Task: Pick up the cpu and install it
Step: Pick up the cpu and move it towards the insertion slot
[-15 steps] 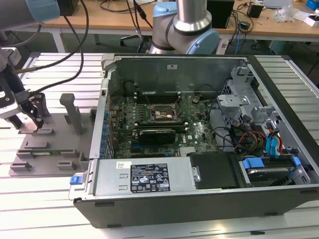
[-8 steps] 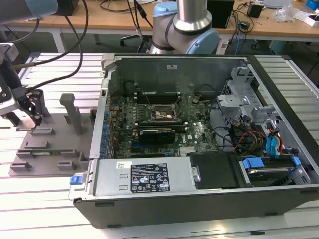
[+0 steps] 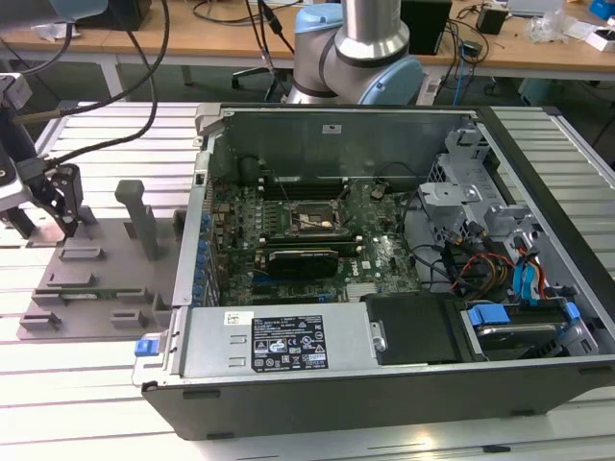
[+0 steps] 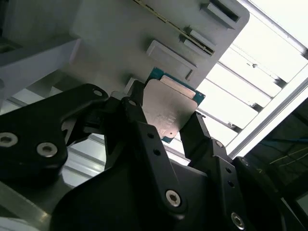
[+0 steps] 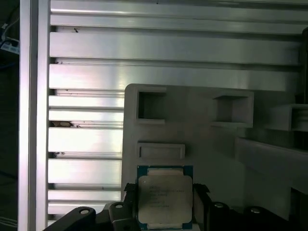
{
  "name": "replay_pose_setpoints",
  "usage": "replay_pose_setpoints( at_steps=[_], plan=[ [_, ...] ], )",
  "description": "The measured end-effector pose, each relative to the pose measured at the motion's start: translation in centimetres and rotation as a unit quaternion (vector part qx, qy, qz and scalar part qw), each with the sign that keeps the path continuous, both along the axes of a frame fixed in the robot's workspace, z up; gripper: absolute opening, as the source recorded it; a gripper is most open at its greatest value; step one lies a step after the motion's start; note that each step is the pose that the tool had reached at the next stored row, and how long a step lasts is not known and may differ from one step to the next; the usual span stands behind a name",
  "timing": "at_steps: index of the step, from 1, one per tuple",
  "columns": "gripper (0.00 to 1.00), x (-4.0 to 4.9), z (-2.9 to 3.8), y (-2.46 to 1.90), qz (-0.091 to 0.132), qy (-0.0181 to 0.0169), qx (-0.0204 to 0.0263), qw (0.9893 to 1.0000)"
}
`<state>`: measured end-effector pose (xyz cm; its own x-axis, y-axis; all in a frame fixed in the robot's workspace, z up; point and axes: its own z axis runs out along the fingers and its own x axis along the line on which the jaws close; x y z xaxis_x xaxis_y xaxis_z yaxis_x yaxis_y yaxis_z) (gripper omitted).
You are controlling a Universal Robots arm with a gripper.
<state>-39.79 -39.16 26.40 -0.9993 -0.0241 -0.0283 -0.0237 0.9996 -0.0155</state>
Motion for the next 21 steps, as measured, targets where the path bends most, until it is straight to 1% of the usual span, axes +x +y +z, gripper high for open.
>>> replay_pose_setpoints(
  at_steps=[2, 7, 10, 13, 14, 21],
  plan=[
    [0.55, 0.00, 0.46, 0.00, 0.000, 0.0000, 0.0000, 1.0000],
    [0.55, 0.00, 1.19, 0.00, 0.000, 0.0000, 0.0000, 1.0000],
    [0.55, 0.00, 2.01, 0.00, 0.000, 0.0000, 0.0000, 1.0000],
    [0.55, 0.00, 2.59, 0.00, 0.000, 0.0000, 0.0000, 1.0000],
    [0.55, 0.00, 2.95, 0.00, 0.000, 0.0000, 0.0000, 1.0000],
    [0.55, 0.00, 4.08, 0.00, 0.000, 0.0000, 0.0000, 1.0000]
  ],
)
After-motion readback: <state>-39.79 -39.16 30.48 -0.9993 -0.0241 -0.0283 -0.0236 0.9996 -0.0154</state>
